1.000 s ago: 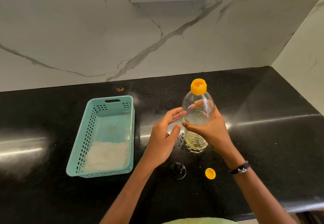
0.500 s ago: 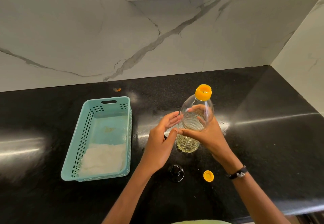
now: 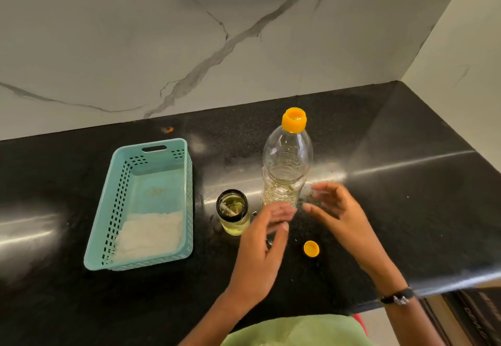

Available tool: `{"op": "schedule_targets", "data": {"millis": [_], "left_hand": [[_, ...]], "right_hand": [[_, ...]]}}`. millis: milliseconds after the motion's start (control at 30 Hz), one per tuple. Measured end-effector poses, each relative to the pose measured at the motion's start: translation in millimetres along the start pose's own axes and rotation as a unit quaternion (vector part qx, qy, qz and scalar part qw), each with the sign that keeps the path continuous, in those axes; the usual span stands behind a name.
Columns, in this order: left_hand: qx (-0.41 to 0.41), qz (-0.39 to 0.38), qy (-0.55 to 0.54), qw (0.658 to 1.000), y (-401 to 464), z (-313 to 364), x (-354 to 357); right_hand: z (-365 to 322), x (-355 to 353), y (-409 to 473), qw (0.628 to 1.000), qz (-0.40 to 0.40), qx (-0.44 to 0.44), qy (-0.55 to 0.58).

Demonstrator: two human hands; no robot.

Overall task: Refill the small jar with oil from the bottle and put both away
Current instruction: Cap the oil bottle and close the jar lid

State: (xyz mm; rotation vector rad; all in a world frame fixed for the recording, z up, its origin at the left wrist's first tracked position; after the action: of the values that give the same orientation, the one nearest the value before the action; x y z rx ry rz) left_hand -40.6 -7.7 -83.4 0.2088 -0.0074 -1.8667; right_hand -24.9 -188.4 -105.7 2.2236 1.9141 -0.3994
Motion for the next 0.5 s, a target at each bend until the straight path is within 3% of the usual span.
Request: {"op": "schedule_targets", "data": {"millis": [167,300,500], "left_hand": [[-0.149,-0.152,0.024,0.977,-7.9,-48.4,30.7],[-0.194,-0.182,0.064,0.962,-5.0,-67.9,39.8],[-0.211,-0.199,0.068,0.955,-4.0,-78.5,44.9]], "right_hand": [[39.8,7.4,-36.2,0.981,-0.036,0.010,-0.191],[60.3,17.3,-49.3,0.953,-0.032,0.007,-0.302],[69.7,19.8,-50.5,0.951,-0.008,0.004,-0.310]]}}
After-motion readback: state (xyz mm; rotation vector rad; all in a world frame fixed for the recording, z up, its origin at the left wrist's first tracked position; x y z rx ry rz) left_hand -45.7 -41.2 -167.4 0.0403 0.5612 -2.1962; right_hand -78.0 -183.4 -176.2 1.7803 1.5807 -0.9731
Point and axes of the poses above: each hand's wrist, its own y-axis towards the middle knuckle, its own x-axis out of the palm, z = x × y, the point moved 4 cm from there along y, towards the middle knuckle, and after that the axes turned 4 degrees about -y, right-handed, at the moved point
